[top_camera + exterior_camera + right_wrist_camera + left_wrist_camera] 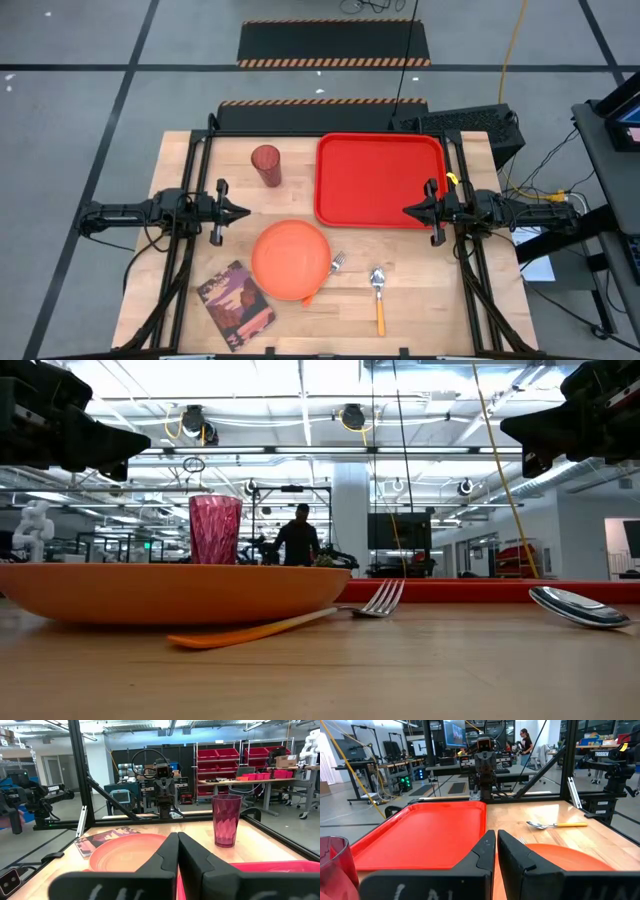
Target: Pick and place plate/cup/fork/spoon on tray
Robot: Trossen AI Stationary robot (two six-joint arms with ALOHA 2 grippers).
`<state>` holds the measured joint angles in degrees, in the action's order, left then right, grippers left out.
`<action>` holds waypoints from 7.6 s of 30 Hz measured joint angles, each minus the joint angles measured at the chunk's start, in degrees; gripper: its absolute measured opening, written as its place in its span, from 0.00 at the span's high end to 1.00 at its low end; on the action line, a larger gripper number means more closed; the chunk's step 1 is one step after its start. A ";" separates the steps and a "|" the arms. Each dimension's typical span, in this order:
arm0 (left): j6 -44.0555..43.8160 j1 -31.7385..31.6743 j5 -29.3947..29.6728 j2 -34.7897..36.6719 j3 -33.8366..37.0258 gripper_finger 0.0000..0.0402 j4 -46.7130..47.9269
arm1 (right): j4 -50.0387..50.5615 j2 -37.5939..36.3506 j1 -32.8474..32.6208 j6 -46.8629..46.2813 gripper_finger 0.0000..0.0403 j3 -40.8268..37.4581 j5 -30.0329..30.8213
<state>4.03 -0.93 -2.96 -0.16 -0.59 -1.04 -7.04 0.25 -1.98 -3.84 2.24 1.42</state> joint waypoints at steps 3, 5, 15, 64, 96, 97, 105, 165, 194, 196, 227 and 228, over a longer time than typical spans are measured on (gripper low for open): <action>0.00 0.00 0.00 0.00 0.01 0.94 -0.01 | 0.00 0.00 0.00 0.00 1.00 0.00 0.01; 0.03 0.00 0.00 -0.01 0.00 0.94 0.00 | 0.01 -0.02 0.00 0.00 1.00 0.00 0.01; 1.31 0.00 3.02 -0.01 0.01 0.94 -1.82 | 0.02 -0.01 0.02 0.00 1.00 0.00 -0.01; -2.97 -0.07 2.65 -11.61 -26.08 0.94 -10.49 | 0.00 0.38 0.00 0.04 1.00 0.00 2.07; 7.85 -16.54 5.72 -66.70 -82.06 0.93 50.92 | 0.05 0.51 0.02 3.69 1.00 0.00 12.34; 7.87 -17.44 4.48 -67.59 -82.06 0.91 52.58 | 0.04 0.51 0.02 3.71 1.00 0.00 12.34; 10.18 -21.13 2.03 -74.64 -82.06 0.77 61.34 | 1.58 0.53 0.02 4.52 1.00 0.00 12.32; 22.39 -21.46 11.58 -85.38 -72.91 0.98 59.31 | 2.75 0.68 0.02 6.48 1.00 0.00 12.47; 30.74 -17.79 10.00 -94.53 -108.05 0.98 56.25 | 2.77 0.77 0.02 7.74 1.00 0.00 13.82; 32.32 -17.79 9.97 -98.24 -112.19 0.97 56.57 | 2.79 0.93 0.02 7.76 1.00 0.00 14.06; 37.04 -25.87 0.73 -126.40 -122.82 0.97 64.84 | 2.71 8.11 0.02 7.56 1.00 0.00 13.79; 37.31 -25.97 0.61 -126.45 -122.82 0.98 64.99 | 2.70 8.11 0.02 7.56 1.00 0.00 13.81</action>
<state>41.34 -26.89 -2.35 -126.61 -123.42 63.95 -4.34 8.36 -1.96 3.73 2.24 15.22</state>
